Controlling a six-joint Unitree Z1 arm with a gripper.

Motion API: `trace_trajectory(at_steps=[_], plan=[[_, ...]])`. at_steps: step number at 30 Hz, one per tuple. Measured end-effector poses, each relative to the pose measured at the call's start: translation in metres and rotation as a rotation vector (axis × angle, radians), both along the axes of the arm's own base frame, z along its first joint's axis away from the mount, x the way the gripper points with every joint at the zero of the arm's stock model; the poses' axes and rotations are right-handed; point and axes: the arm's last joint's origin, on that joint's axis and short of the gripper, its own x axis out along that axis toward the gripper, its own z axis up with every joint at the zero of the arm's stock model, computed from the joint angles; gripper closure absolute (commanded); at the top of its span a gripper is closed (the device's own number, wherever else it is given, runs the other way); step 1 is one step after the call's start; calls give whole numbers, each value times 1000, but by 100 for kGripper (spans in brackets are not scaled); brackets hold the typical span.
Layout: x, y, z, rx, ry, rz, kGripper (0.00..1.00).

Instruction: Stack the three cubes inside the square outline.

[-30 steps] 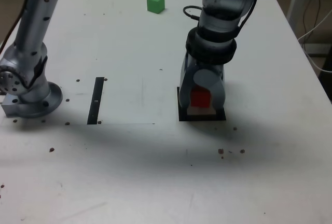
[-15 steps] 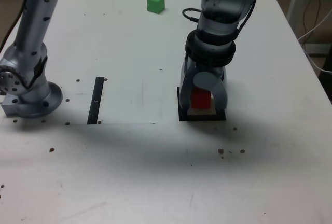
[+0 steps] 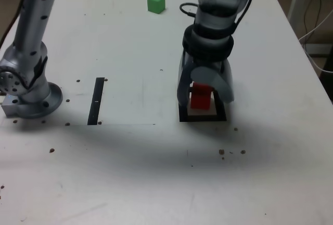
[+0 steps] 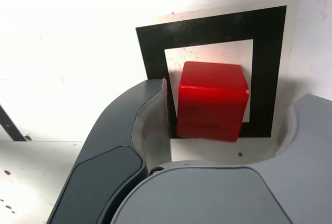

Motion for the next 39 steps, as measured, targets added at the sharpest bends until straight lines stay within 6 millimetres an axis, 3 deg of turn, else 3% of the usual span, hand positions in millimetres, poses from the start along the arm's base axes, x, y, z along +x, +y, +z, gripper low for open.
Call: trace_trajectory(at_steps=[5, 10, 18, 24, 32, 39], plan=[[-4, 1, 7, 2, 1, 0, 1], [-17, 5, 31, 35, -9, -5, 0], [-24, 34, 66, 46, -40, -27, 0], [-35, 72, 82, 36, -63, 2, 0], [-54, 145, 105, 80, -55, 64, 0], [-68, 185, 127, 106, -76, 91, 0]])
